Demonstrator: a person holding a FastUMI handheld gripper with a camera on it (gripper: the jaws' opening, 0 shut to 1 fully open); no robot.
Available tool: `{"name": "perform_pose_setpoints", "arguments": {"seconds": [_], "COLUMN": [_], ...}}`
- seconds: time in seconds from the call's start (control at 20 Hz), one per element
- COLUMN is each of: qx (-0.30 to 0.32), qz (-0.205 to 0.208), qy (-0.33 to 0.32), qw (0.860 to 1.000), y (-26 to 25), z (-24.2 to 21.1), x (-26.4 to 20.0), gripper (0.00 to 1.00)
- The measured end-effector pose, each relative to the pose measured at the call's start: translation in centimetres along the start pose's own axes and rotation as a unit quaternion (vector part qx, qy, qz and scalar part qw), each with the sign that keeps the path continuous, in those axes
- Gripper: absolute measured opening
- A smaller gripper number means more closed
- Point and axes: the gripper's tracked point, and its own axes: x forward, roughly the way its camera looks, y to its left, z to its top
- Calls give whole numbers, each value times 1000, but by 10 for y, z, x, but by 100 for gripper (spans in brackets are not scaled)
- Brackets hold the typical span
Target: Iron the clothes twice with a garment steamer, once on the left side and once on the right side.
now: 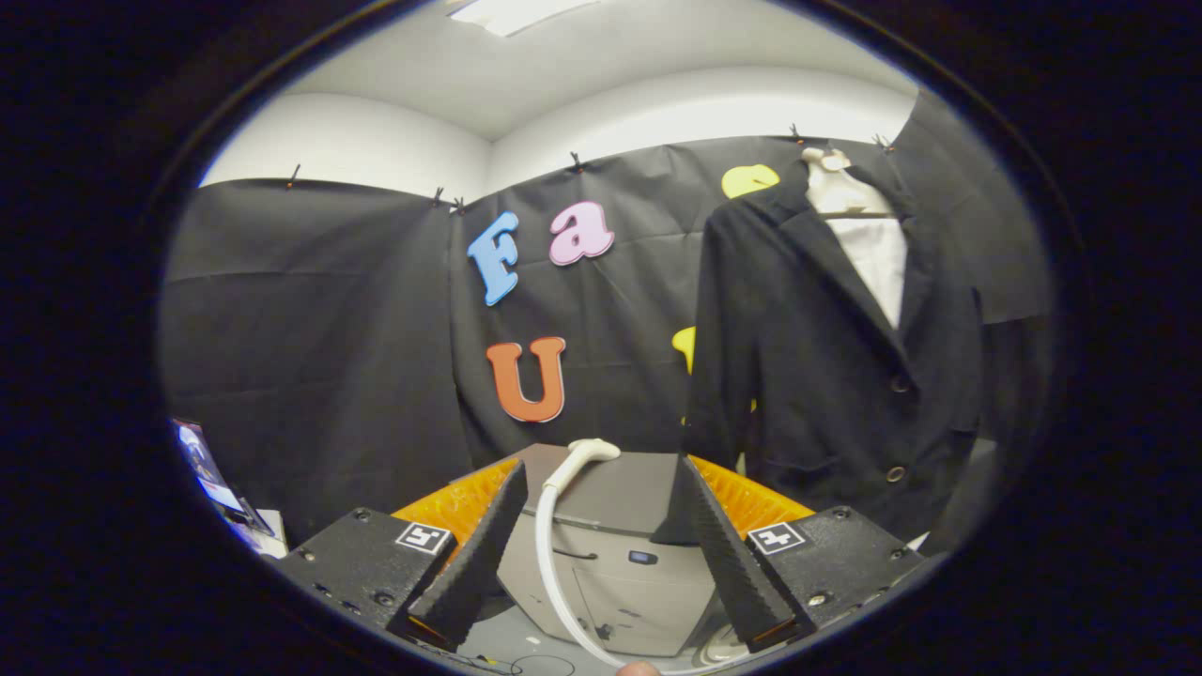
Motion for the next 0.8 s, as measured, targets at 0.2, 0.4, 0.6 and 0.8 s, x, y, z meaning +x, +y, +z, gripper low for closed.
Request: {"name": "perform_pose_setpoints", "arguments": {"seconds": [0.2,0.4,0.6,0.8], "qx": [1,-1,5,11], "qz": [58,55,26,-3], "qy": [57,128,212,292], "qw": [997,990,977,956], "y": [29,29,21,14], "z": [-24,-51,-98,-143], "x": [100,208,303,356], "gripper": [100,100,98,96]}}
